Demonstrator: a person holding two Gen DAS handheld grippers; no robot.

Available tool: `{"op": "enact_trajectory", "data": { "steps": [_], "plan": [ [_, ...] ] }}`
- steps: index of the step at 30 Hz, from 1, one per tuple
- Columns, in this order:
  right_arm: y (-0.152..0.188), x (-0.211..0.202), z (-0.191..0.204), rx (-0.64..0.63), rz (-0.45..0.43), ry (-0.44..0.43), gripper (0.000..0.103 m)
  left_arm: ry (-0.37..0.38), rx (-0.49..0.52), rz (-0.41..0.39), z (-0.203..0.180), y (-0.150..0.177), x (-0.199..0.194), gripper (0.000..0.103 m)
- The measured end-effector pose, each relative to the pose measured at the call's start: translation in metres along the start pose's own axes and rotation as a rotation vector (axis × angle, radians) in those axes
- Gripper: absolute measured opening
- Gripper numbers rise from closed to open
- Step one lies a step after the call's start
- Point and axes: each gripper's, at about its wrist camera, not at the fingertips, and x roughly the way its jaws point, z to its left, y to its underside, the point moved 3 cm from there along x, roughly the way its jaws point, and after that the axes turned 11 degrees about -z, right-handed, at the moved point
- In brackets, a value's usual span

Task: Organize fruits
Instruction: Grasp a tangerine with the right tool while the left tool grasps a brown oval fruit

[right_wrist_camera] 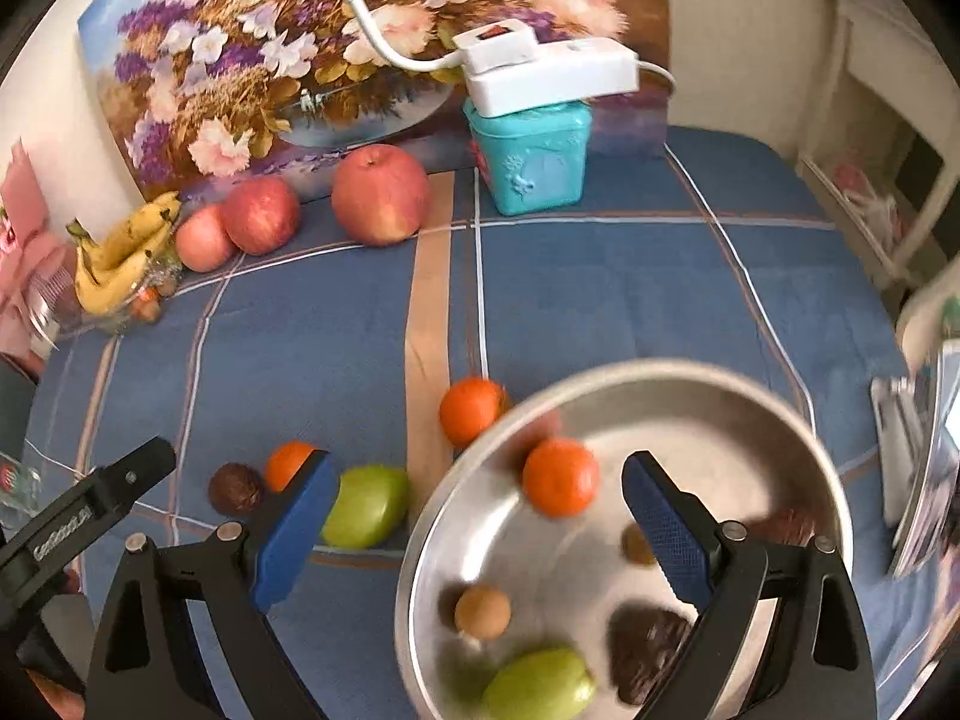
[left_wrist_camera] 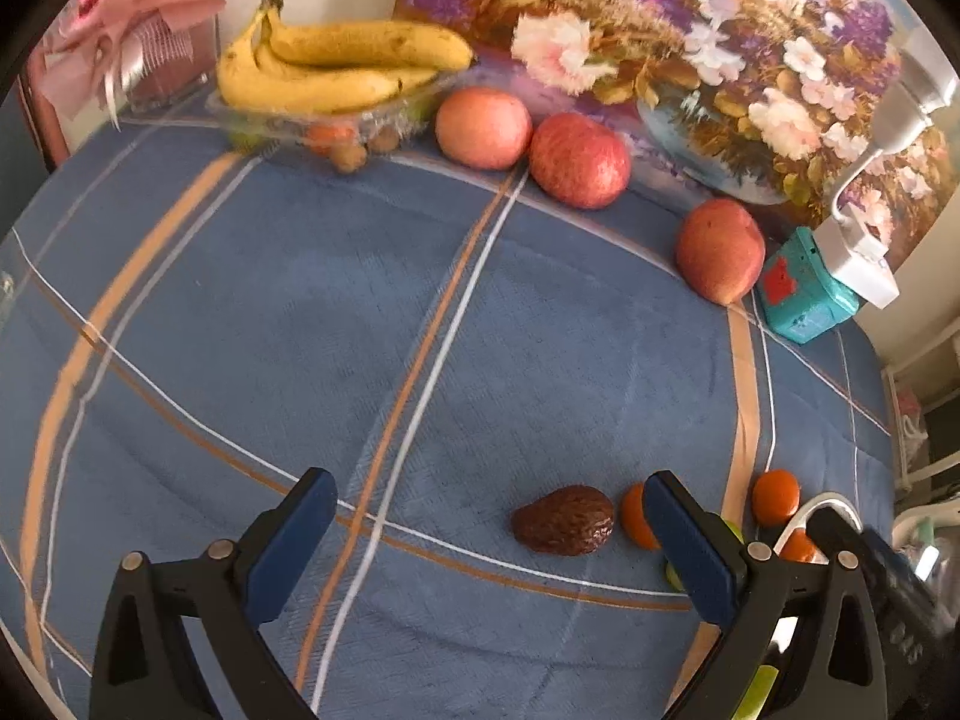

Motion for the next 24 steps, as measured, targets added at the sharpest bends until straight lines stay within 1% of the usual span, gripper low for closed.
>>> {"op": "enact_trajectory", "data": {
  "steps": [1,2,3,5,7,9,10,13,15,16,17,18,22,24],
  "plan": [
    [-0.003,0.003,0.001,-0.013,0.010,-0.003,0.094,-0.006,-0.006,0.017,0.001,0.002,0.003,0.103],
    [-0.007,0.008,0.003,-0.031,0.024,-0.008,0.088,-0.004,-0.019,0.037,0.002,0.004,0.007,0.103],
    [-0.009,0.011,0.004,-0.043,0.033,-0.012,0.079,0.008,-0.027,0.050,0.002,0.006,0.010,0.103],
    [-0.015,0.021,0.005,-0.053,0.065,-0.016,0.071,0.017,-0.022,0.072,0.000,0.009,0.015,0.103],
    [-0.018,0.032,0.006,-0.073,0.100,0.008,0.070,0.010,0.000,0.075,-0.004,0.011,0.017,0.102],
    [-0.020,0.037,0.009,-0.106,0.112,0.028,0.065,0.018,0.008,0.081,-0.008,0.013,0.020,0.101],
    [-0.021,0.040,0.013,-0.129,0.122,0.033,0.064,0.026,0.007,0.089,-0.010,0.015,0.021,0.101],
    [-0.022,0.051,0.016,-0.150,0.160,0.036,0.060,0.043,-0.002,0.101,-0.012,0.015,0.025,0.093],
    [-0.019,0.056,0.016,-0.167,0.178,0.049,0.055,0.050,0.000,0.105,-0.012,0.016,0.027,0.092],
    [-0.020,0.057,0.017,-0.189,0.175,0.067,0.054,0.056,-0.001,0.108,-0.013,0.016,0.028,0.092],
    [-0.020,0.060,0.018,-0.204,0.177,0.078,0.052,0.065,-0.006,0.112,-0.014,0.017,0.029,0.088],
    [-0.020,0.061,0.019,-0.215,0.181,0.084,0.052,0.075,-0.011,0.116,-0.014,0.017,0.029,0.082],
    [-0.018,0.067,0.022,-0.249,0.205,0.094,0.049,0.108,-0.027,0.147,-0.021,0.018,0.038,0.073],
    [-0.018,0.071,0.022,-0.267,0.213,0.098,0.044,0.115,-0.029,0.144,-0.021,0.017,0.039,0.063]
  ]
}}
